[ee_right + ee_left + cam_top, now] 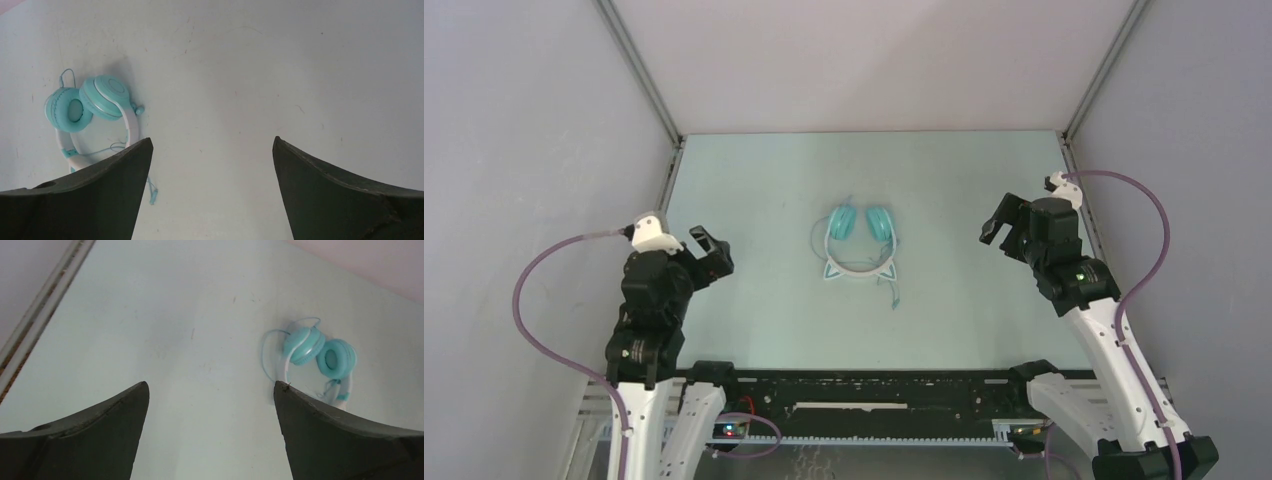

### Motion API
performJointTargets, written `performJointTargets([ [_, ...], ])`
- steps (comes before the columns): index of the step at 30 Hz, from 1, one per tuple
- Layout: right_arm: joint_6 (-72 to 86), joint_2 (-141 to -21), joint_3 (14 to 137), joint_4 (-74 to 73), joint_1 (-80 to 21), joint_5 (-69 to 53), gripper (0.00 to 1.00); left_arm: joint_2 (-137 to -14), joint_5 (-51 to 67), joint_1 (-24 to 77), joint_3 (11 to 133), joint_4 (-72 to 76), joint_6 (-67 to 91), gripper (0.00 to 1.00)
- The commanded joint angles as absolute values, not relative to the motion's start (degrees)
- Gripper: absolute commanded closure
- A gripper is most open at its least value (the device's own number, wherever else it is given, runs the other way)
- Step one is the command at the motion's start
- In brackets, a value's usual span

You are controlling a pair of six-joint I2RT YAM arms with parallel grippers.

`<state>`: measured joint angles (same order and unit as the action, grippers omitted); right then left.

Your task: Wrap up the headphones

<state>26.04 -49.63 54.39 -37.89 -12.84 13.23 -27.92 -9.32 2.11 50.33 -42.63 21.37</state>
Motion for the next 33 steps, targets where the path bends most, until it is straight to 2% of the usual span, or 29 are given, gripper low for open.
performJointTargets([
  [1,25.6,-49.2,56.0,-36.6,-12.7,13.9,0.0,-28.8,-2.1,2.4,49.0,-41.4,19.1,0.0],
  [15,26.3,-48.6,55.4,-37.1,-12.7,13.3,0.0,-30.9,-4.9,2.6,47.4,-41.8,23.4,0.0],
  [25,26.8,-47.8,54.5,-36.9,-13.0,11.8,0.0,-29.2,-8.2,5.3,42.6,-31.7,32.0,0.0],
  [29,26.9,-47.8,54.4,-36.8,-13.3,11.8,0.0,-37.4,-9.9,13.1,43.1,-30.6,36.9,0.0],
  [33,27.1,-47.3,54.4,-37.0,-13.6,11.8,0.0,-46.6,-21.8,27.8,43.2,-28.0,42.5,0.0],
])
